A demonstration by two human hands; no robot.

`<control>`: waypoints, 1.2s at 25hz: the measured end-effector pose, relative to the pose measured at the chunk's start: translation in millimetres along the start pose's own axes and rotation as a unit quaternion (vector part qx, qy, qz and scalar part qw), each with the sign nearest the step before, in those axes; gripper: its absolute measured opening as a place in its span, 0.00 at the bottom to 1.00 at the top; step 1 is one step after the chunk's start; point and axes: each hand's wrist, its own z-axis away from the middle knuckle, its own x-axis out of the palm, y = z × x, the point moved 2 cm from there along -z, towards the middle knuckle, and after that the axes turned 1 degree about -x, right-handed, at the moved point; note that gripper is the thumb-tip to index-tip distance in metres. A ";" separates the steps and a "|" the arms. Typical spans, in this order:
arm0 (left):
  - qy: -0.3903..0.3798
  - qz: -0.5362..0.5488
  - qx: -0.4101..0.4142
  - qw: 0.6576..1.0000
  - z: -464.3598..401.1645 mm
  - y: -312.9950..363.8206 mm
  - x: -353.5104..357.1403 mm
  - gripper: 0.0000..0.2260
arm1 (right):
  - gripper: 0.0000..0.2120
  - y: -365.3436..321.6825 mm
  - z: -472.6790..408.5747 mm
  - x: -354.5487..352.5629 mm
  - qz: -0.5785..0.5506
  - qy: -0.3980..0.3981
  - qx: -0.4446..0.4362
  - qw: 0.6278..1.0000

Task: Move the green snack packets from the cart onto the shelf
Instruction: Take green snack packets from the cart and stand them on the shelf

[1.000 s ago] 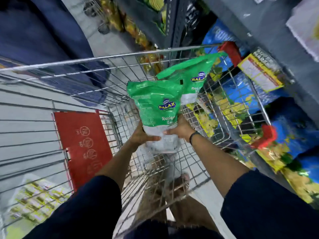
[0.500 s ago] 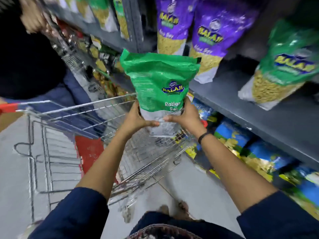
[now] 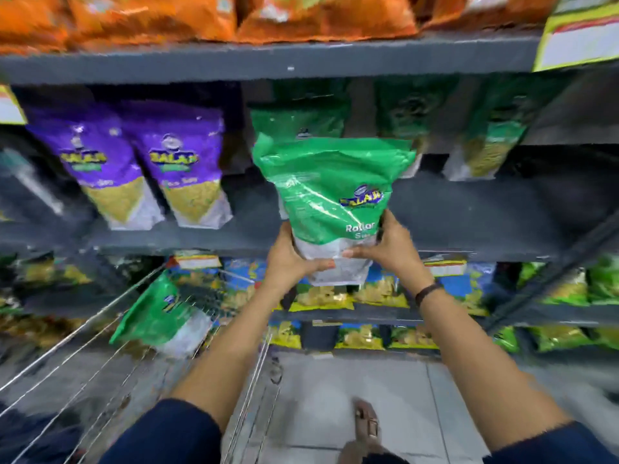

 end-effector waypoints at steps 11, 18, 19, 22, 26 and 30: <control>-0.076 0.020 0.031 0.996 -144.6 70.2 152.1 0.43 | 0.41 90.7 -131.4 -139.0 0.003 0.060 0.010 0.998; -0.087 0.041 -0.015 0.995 -172.6 40.8 185.1 0.45 | 0.37 139.6 -165.7 -135.3 0.012 0.042 0.016 0.999; -0.091 0.047 -0.015 0.995 -175.0 38.2 186.0 0.45 | 0.36 140.7 -166.7 -135.8 0.006 0.041 0.014 0.999; -0.111 0.084 -0.024 0.990 -177.4 29.3 187.0 0.42 | 0.37 136.4 -160.9 -135.3 -0.036 0.045 0.016 0.998; -0.112 0.168 -0.085 0.976 -176.8 34.7 185.3 0.26 | 0.34 145.1 -116.5 -94.1 -0.134 0.271 0.109 0.947; 0.041 0.245 -0.190 0.950 -168.8 14.5 189.0 0.36 | 0.25 141.5 -121.3 -74.4 -0.187 0.207 0.121 0.953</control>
